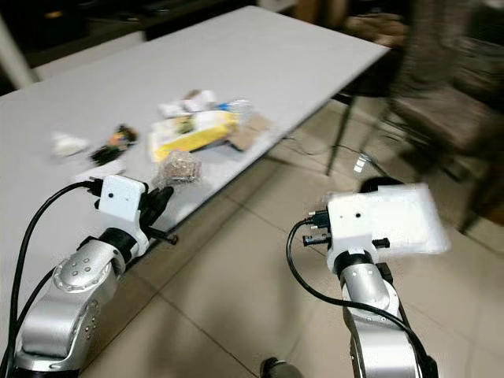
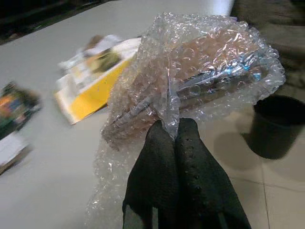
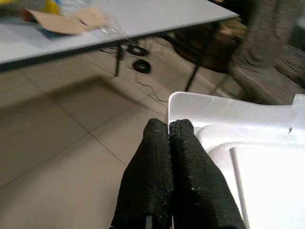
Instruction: Picking trash to rubbish bin
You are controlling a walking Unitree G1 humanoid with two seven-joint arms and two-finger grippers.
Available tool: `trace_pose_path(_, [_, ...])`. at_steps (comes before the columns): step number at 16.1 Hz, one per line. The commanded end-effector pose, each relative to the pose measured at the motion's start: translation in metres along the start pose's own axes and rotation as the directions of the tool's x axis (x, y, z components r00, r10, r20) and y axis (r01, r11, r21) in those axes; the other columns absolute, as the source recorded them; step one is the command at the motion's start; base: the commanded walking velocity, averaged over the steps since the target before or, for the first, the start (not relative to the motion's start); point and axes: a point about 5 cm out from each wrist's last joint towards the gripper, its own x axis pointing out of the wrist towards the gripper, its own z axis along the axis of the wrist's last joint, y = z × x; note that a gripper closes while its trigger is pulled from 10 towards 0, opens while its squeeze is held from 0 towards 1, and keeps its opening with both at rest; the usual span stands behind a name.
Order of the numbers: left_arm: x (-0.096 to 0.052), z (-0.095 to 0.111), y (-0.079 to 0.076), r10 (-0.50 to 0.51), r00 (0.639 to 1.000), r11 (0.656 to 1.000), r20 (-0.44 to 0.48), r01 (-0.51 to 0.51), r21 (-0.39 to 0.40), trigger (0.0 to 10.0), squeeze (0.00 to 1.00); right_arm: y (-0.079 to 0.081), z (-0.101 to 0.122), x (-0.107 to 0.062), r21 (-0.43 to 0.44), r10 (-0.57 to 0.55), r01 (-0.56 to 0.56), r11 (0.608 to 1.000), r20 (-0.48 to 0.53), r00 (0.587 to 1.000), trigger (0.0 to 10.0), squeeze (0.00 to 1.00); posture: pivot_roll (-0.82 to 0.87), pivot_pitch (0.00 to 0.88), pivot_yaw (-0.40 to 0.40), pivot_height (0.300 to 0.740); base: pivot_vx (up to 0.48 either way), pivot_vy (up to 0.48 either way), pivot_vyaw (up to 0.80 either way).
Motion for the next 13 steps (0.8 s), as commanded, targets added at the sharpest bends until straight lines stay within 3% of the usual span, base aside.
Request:
trace_pose_path(1, [0.002, 0.001, 0.000, 0.009, 1.000, 0.999, 0.017, -0.010, 0.036, 10.0, 0.00, 0.000, -0.002, -0.001, 0.003, -0.013, 0.013, 1.000, 0.008, 1.000, 10.0, 0.00, -0.05, 0.001, 0.015, 0.740, 0.000, 0.000, -0.80])
trace_pose_path(4, [0.002, -0.003, 0.001, 0.004, 1.000, 0.999, 0.015, -0.004, 0.044, 10.0, 0.00, -0.001, -0.009, -0.002, 0.036, -0.035, 0.035, 0.999, -0.009, 0.999, 10.0, 0.00, -0.04, 0.000, 0.016, 0.740, 0.000, 0.000, -0.80])
trace_pose_path(11, [0.003, 0.000, -0.003, -0.048, 0.998, 0.996, 0.044, 0.045, 0.071, 10.0, 0.00, -0.001, -0.013, 0.002, 0.079, -0.037, 0.038, 0.996, -0.015, 0.999, 10.0, 0.00, -0.06, 0.000, 0.013, 0.740, 0.000, 0.000, 0.00])
trace_pose_path(13, [0.003, 0.000, -0.004, -0.061, 0.997, 0.996, 0.046, 0.057, 0.072, 10.0, 0.00, -0.001, -0.015, 0.001, 0.081, -0.040, 0.041, 0.996, -0.020, 0.999, 10.0, 0.00, -0.07, 0.000, 0.016, 0.740, 0.000, 0.000, -0.80])
